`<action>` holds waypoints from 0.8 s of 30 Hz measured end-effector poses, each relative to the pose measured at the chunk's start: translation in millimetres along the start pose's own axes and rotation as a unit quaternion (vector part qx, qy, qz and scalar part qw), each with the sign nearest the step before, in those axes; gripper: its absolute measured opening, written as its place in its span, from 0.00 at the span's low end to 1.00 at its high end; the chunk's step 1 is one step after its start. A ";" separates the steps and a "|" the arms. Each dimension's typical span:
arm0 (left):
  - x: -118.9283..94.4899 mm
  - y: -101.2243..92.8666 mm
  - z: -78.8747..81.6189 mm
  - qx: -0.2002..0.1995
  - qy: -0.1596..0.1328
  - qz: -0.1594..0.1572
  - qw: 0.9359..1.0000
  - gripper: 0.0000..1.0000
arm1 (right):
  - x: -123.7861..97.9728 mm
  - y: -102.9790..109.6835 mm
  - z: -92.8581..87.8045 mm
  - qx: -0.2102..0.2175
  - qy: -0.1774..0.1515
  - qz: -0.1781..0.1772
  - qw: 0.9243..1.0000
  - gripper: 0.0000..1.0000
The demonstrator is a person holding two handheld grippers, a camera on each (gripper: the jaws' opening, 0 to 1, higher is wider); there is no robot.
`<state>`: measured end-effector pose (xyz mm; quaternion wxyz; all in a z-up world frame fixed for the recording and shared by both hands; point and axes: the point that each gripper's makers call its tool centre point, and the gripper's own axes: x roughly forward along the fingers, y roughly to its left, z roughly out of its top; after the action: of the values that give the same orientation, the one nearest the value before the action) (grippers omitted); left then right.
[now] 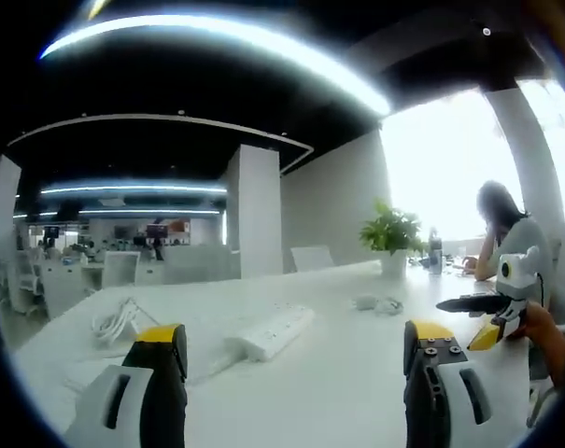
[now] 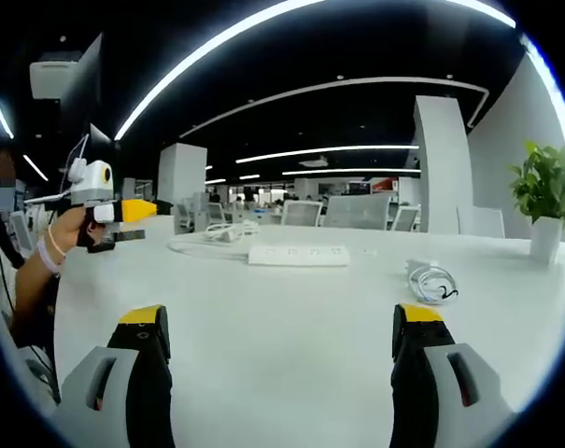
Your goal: Straighten the power strip on the desk, plug the charger into it
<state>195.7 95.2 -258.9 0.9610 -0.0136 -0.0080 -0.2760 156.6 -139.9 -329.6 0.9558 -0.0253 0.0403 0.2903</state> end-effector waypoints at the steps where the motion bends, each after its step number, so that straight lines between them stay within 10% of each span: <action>1: 1.1 1.2 1.8 0.003 -0.001 0.001 1.000 0.99 | -0.2 -0.4 1.2 0.000 -0.002 -0.001 1.000 0.98; 24: 58.2 30.1 15.0 0.017 0.023 -0.012 1.000 0.99 | -5.2 -3.9 -0.3 0.018 0.012 -0.019 1.000 0.98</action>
<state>260.9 90.3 -243.2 0.9577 0.0090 0.0093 -0.2876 154.4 -146.1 -329.3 0.9608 -0.0118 0.0562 0.2713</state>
